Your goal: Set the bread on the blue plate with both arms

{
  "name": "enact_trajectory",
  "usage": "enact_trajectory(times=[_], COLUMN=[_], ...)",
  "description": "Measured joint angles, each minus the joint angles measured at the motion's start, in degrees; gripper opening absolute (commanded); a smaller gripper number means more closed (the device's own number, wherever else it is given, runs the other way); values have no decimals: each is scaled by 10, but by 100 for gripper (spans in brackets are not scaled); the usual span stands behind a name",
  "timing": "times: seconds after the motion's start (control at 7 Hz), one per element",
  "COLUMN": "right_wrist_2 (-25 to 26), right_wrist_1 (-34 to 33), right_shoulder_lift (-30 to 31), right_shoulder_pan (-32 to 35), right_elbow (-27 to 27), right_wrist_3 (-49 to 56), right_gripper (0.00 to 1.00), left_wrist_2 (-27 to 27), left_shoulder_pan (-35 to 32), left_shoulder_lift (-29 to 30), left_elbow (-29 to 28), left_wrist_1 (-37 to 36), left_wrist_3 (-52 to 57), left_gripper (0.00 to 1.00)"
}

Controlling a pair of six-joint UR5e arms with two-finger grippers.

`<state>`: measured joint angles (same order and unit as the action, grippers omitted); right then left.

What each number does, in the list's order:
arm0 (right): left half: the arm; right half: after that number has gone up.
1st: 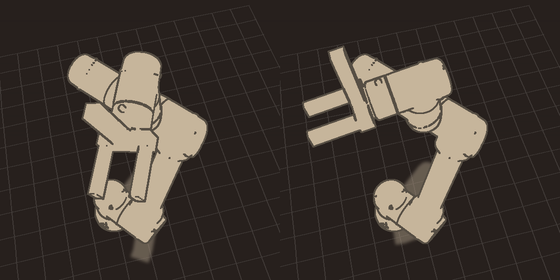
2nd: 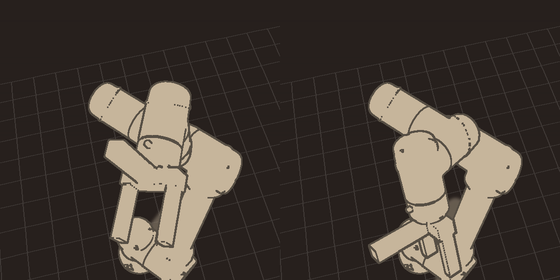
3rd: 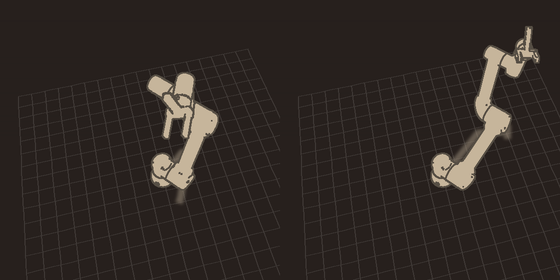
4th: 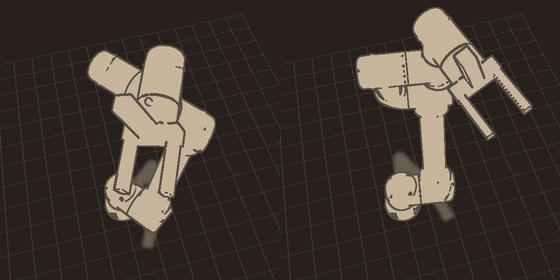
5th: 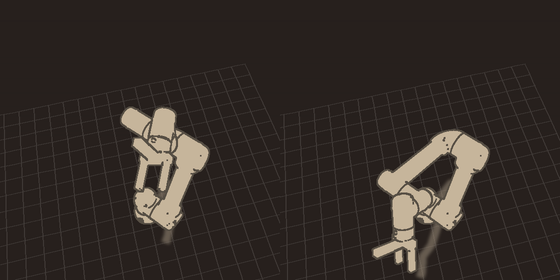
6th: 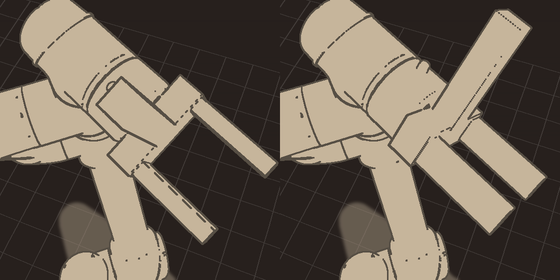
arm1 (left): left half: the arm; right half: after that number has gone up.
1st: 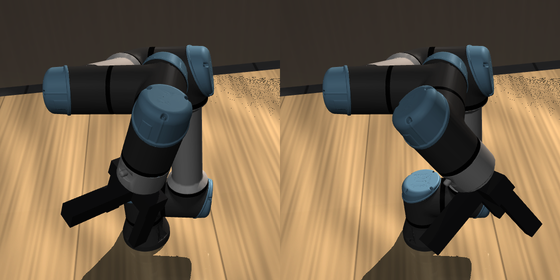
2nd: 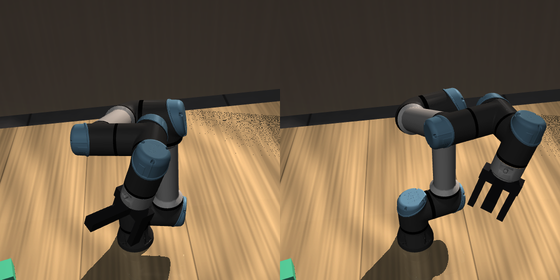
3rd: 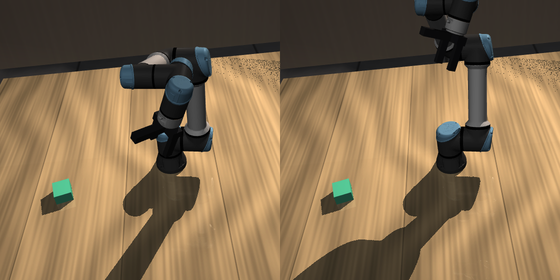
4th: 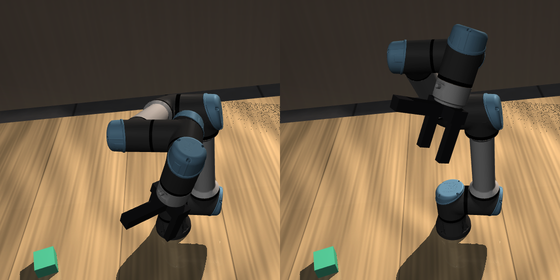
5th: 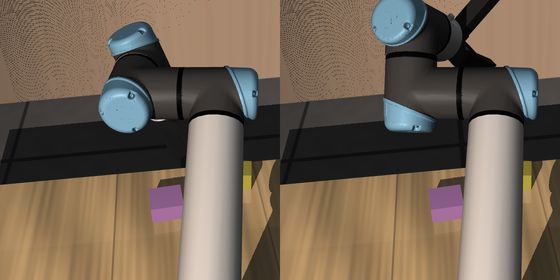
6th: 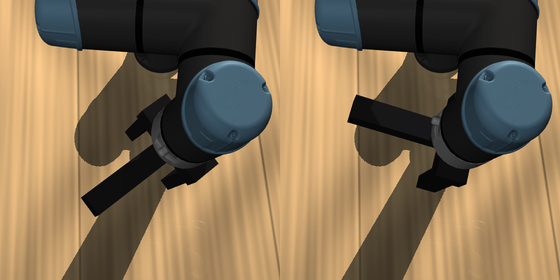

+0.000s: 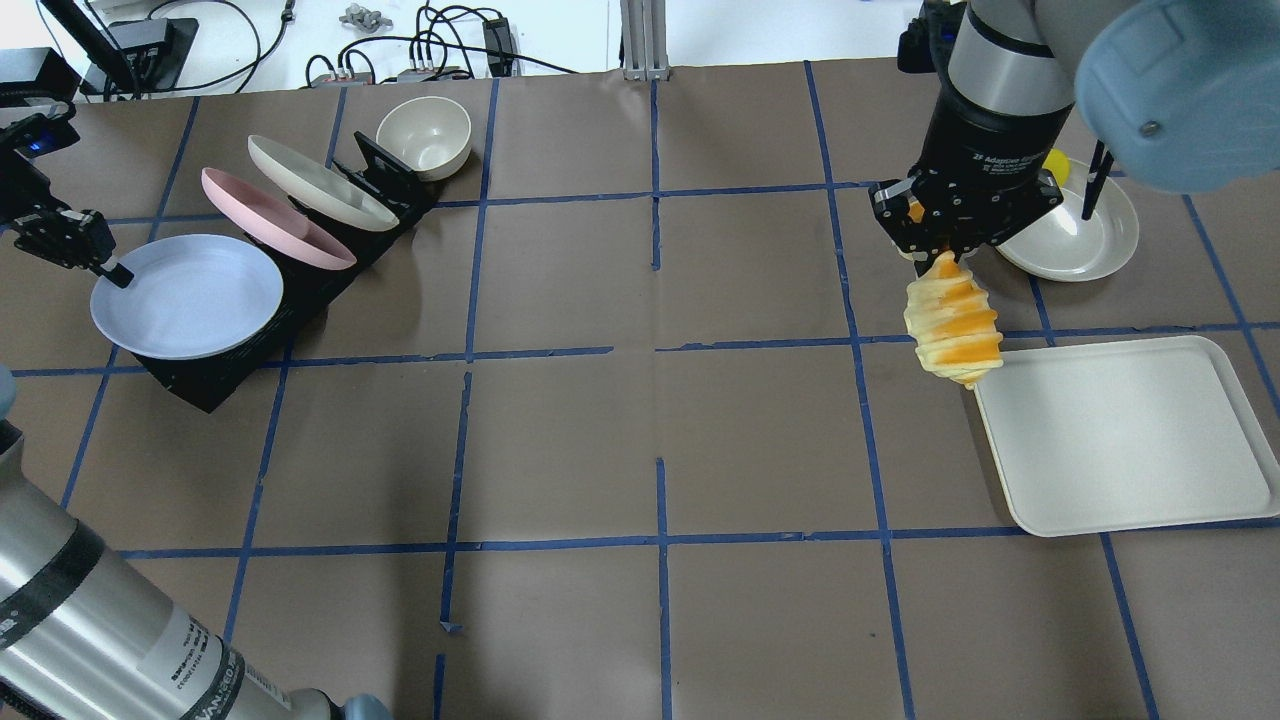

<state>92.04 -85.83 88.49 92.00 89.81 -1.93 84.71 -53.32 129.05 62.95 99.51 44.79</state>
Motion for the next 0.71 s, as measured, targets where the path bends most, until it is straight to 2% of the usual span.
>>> enact_trajectory(times=[0.43, 0.71], right_wrist_2=[0, 0], right_wrist_1=[-1, -1], right_shoulder_lift=[2, 2], right_shoulder_pan=[-1, -1], right_elbow=[1, 3], right_wrist_3=[-6, -6], right_gripper=[4, 4], left_wrist_2=[6, 5], left_shoulder_pan=[-3, -25], left_shoulder_lift=[-79, -153], left_elbow=[19, 80], left_wrist_1=[93, 119], left_wrist_3=[-5, -40], left_gripper=[15, 15])
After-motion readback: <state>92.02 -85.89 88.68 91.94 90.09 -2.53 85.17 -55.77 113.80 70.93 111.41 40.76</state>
